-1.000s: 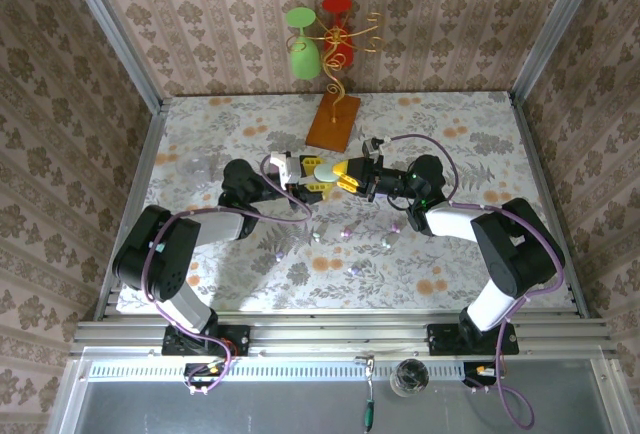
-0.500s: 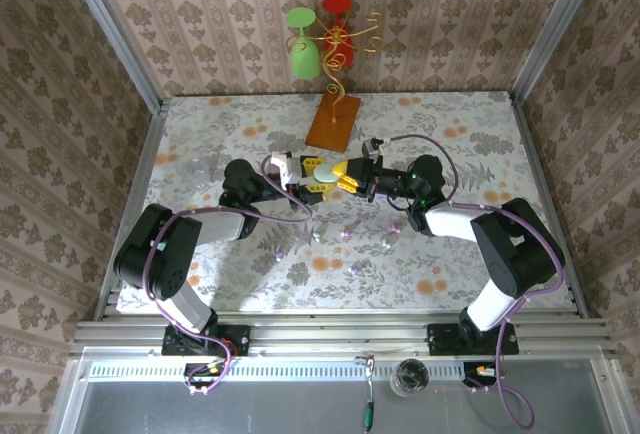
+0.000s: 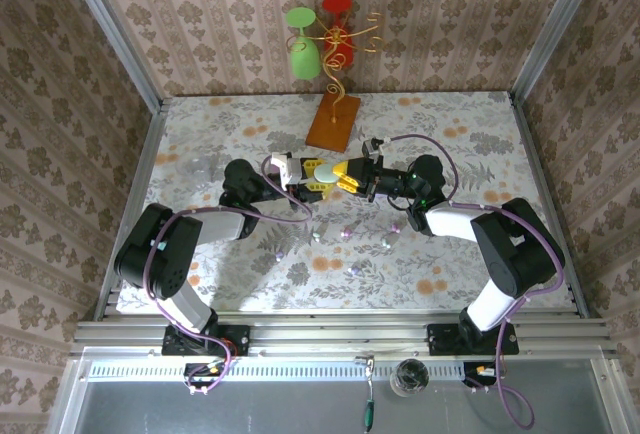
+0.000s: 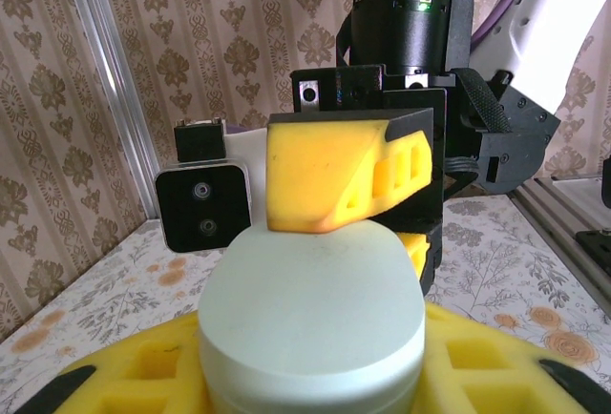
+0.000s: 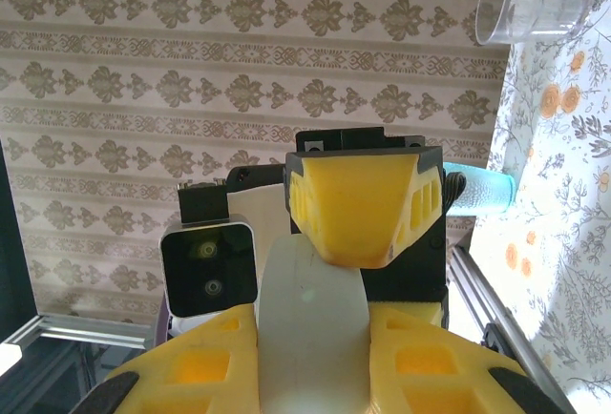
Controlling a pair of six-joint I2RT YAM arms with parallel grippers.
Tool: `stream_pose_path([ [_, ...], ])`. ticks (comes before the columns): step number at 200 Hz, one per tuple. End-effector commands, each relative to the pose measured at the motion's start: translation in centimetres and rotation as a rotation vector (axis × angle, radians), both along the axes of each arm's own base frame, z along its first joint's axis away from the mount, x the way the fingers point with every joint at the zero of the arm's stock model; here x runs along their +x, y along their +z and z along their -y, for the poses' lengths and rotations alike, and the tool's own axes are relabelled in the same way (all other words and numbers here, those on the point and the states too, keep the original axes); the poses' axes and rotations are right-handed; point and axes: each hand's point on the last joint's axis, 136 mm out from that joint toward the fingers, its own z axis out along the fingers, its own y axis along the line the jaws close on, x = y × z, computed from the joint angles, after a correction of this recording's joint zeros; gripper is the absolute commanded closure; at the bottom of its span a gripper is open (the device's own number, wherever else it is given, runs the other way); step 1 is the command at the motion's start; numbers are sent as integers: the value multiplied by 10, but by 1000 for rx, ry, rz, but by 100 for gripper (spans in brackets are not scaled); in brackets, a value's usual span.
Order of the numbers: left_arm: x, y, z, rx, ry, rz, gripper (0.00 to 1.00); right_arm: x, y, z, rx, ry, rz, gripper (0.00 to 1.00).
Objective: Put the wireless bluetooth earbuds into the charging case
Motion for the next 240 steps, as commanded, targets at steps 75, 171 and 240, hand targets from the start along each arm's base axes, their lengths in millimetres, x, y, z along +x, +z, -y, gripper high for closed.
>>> stream_pose_path([
  [75,-14,-6,-11,10,-25,-36,62,18,-15,29,-229,-119,164,28],
  [171,-37,-25,-14,38,-61,-128,63,-31,-29,25,-845,-30,892,14],
  [240,-43,-23,-11,36,-79,-139,63,-20,-25,14,-908,-101,999,14],
])
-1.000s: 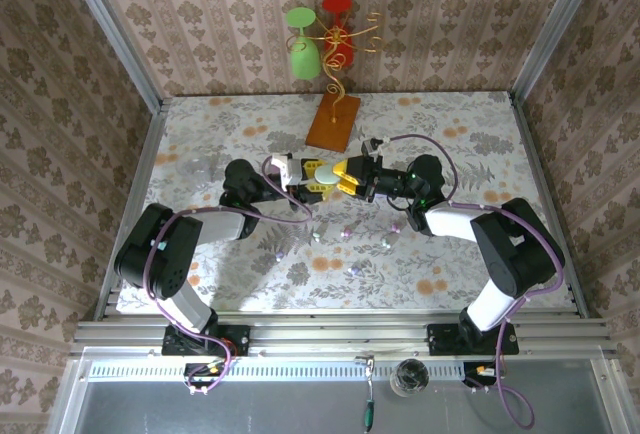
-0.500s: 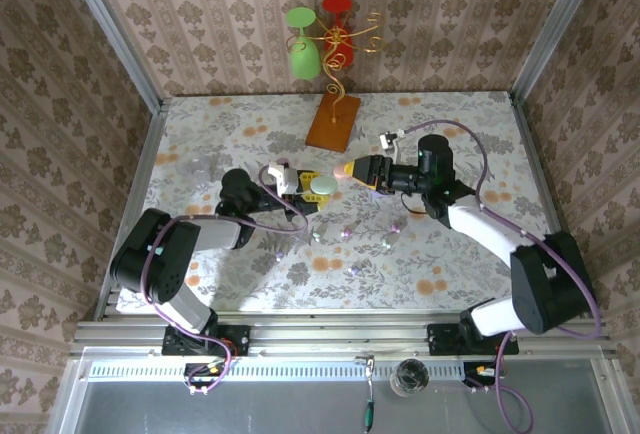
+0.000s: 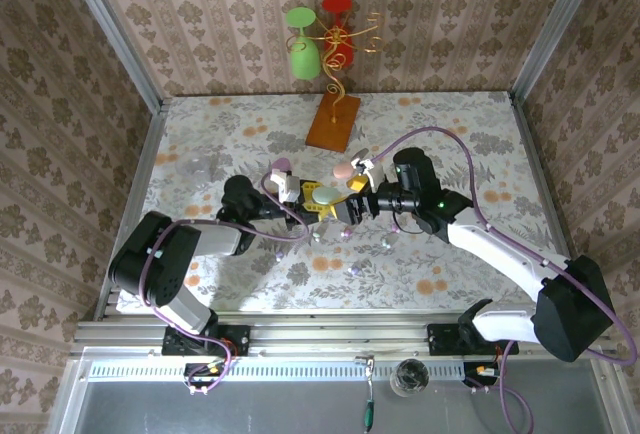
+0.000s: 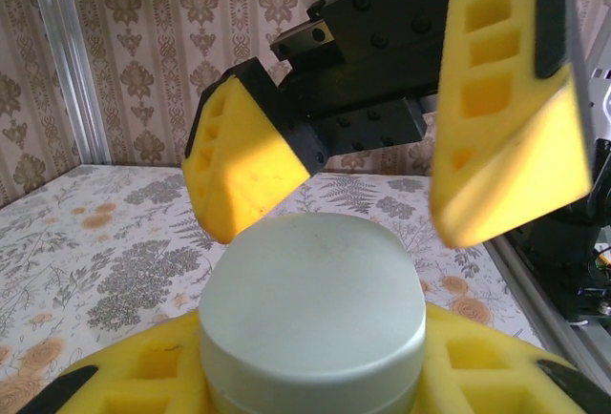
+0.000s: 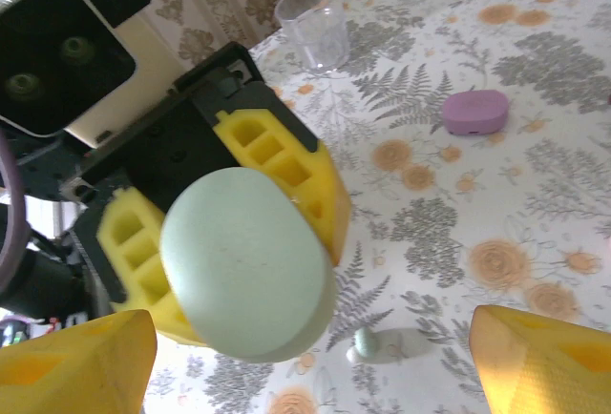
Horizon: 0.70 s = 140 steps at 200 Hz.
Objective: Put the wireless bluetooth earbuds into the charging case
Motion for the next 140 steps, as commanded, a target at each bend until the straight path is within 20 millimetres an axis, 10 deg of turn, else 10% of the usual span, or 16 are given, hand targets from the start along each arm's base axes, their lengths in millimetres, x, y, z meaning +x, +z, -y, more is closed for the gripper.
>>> stream_pose_path([
  [1,-9,12,-1,-21,-28,14,63,11,7,3,-40,-34,97,14],
  [140,-7,11,1,-18,-31,0,63,27,25,14,-67,-199,253,14],
])
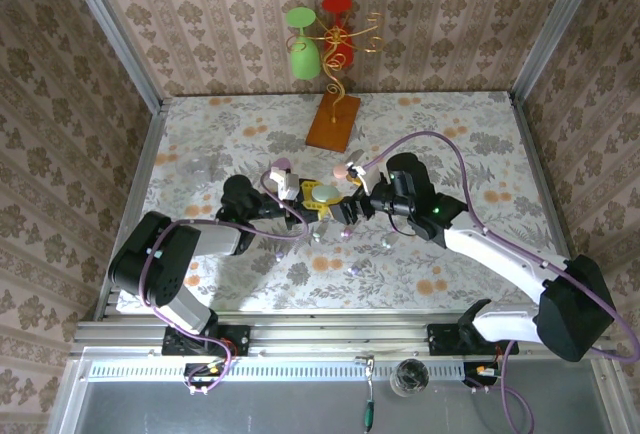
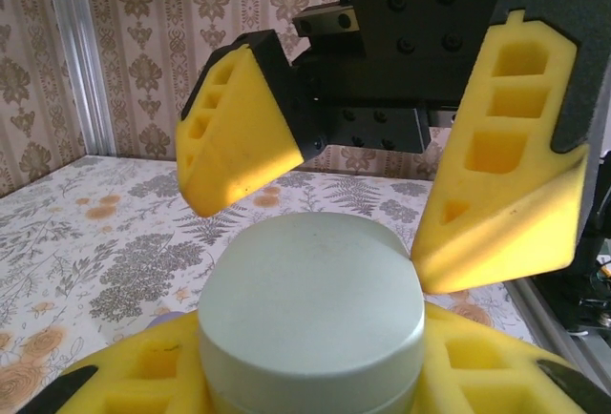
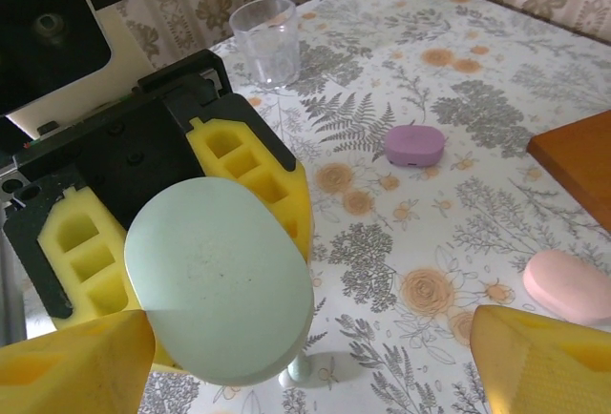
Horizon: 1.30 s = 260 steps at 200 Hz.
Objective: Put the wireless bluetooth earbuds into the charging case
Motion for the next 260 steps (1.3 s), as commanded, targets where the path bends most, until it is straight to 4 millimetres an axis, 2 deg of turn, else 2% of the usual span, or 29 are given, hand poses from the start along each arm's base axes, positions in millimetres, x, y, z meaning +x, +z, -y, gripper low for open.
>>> stream_pose_path([
  [1,-10,11,1,-18,-45,35,63,17,23,15,31,-127,95,14],
  [113,-20,10,-1,-14,-84,45,63,36,31,16,91,-202,45,14],
  [150,-16,10,-1,-14,-72,42,63,19,31,14,135,-131,24,14],
  [197,-14,11,-1,-15,-73,33,63,10,45,29,250,-103,11,13],
  [235,-11,12,-1,-15,-73,31,63,-4,43,19,228,11,31,11],
  [260,-11,14,0,-18,-78,26,63,-16,39,4,182,103,56,12],
])
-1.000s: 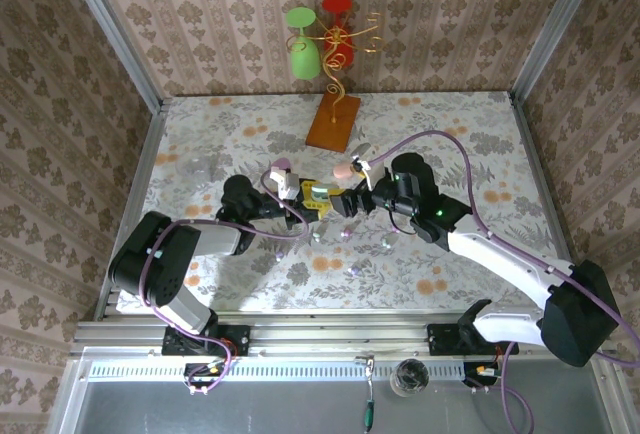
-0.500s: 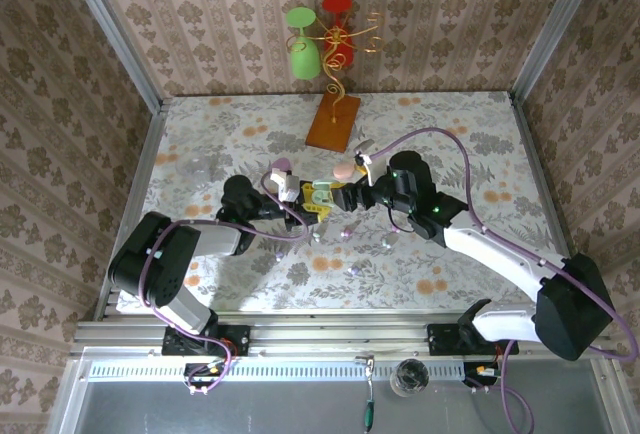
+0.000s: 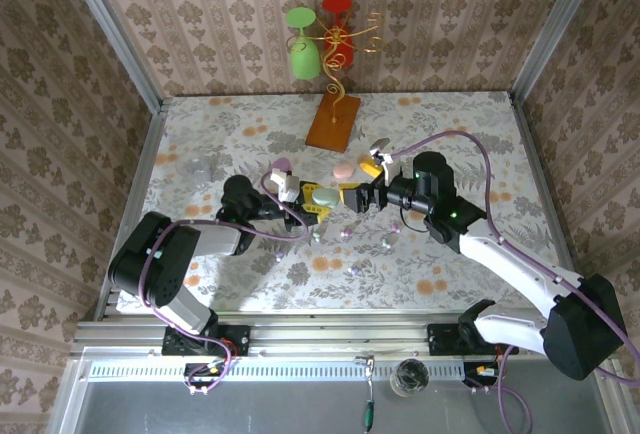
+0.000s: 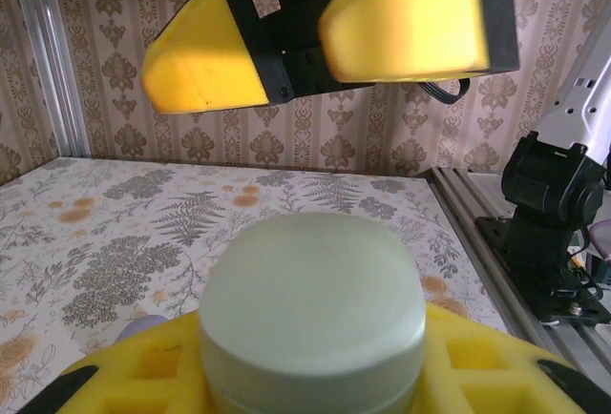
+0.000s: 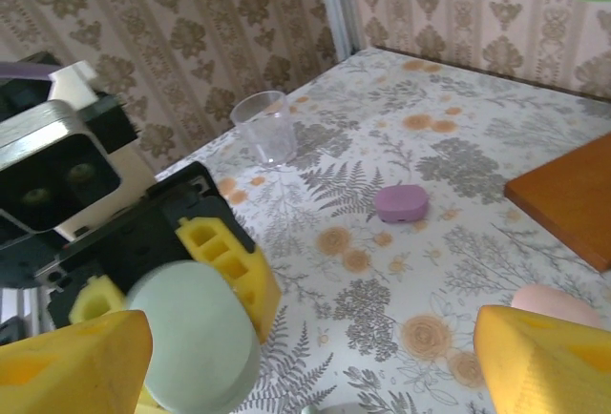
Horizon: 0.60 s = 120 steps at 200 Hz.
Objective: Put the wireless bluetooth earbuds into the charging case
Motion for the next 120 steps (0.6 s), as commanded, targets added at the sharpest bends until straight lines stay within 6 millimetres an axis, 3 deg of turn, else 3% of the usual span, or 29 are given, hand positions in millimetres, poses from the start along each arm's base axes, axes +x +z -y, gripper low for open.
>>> stream_pose_path([
  [1,-3,15,0,-23,-30,30,63,-19,2,-19,-31,135,64,12],
  [25,-3,15,0,-24,-33,29,63,-30,-10,-37,-116,212,104,11],
  [49,-3,18,0,-26,-39,25,64,-26,-22,-45,-187,210,123,11],
  [101,-6,13,-1,-19,-46,21,64,12,-19,-24,-182,-16,104,15],
  [120,-6,11,-1,-17,-44,20,64,15,-14,-21,-139,-34,88,17],
])
